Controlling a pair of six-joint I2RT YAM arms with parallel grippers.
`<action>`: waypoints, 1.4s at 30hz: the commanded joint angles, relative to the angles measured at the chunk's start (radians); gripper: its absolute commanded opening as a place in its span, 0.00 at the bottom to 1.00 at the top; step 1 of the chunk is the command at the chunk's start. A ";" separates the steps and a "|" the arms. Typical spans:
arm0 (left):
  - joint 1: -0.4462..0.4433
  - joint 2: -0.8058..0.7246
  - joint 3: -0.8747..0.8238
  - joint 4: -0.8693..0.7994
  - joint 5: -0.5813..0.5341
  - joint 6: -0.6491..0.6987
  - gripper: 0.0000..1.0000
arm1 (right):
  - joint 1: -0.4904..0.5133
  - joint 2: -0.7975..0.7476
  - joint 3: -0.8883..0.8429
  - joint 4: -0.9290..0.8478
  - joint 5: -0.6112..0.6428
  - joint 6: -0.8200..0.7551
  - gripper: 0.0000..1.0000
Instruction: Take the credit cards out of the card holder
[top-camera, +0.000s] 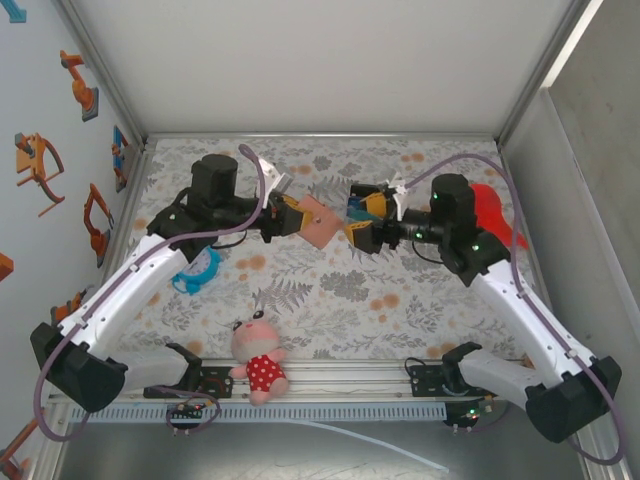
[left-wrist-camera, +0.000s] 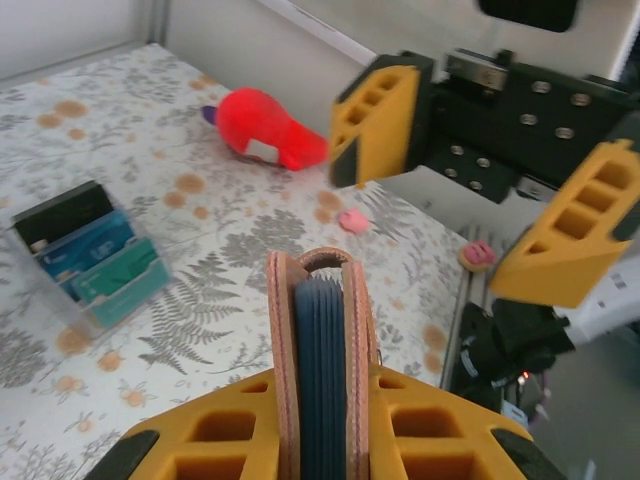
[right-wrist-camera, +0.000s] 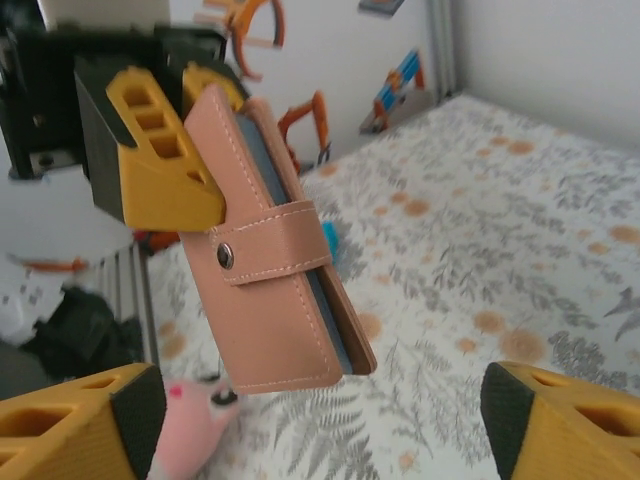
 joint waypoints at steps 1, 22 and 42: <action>-0.028 0.023 0.060 -0.047 0.111 0.123 0.04 | 0.033 0.052 0.110 -0.198 -0.087 -0.175 0.80; -0.032 0.057 0.084 0.025 0.100 0.066 0.43 | 0.103 0.144 0.156 -0.282 -0.151 -0.283 0.00; -0.016 -0.255 -0.353 0.463 -0.444 -0.392 0.97 | 0.103 -0.059 -0.125 0.409 0.251 0.302 0.00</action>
